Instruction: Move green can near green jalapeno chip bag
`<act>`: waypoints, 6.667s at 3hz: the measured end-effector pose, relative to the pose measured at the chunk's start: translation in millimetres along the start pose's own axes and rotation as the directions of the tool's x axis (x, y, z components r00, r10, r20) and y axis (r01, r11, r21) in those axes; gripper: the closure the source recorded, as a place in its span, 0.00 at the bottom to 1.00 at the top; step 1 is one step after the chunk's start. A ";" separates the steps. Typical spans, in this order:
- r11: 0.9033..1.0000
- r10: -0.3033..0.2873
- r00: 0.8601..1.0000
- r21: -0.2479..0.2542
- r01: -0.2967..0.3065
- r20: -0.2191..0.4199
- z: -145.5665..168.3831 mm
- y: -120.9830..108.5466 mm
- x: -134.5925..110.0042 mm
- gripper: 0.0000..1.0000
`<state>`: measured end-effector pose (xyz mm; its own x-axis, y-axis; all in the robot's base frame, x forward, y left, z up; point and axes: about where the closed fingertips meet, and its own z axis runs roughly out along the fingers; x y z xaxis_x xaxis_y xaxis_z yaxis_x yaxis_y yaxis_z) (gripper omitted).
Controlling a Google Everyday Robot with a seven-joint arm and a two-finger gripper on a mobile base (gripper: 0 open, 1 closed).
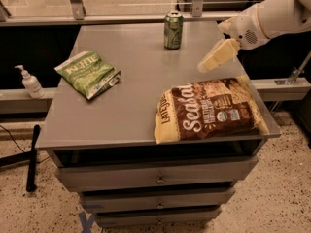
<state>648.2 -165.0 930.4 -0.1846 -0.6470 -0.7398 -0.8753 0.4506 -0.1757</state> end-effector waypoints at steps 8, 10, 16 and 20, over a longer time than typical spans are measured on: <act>0.949 0.136 0.961 0.247 -0.195 0.240 164.7 -139.0 -61.5 0.16; 0.928 0.171 0.947 0.278 -0.248 0.273 164.5 -152.1 -52.5 0.62; 0.998 -0.018 0.901 -0.052 0.045 0.434 173.7 -15.0 -174.3 1.00; 0.965 0.001 0.926 -0.245 0.099 0.377 225.5 58.9 -171.6 1.00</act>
Offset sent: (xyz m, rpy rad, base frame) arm 0.0974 0.0735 0.0281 0.3510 -0.2383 -0.1106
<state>729.2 111.2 900.5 -0.0032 -0.3668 -0.9303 -0.9719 0.2201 -0.0835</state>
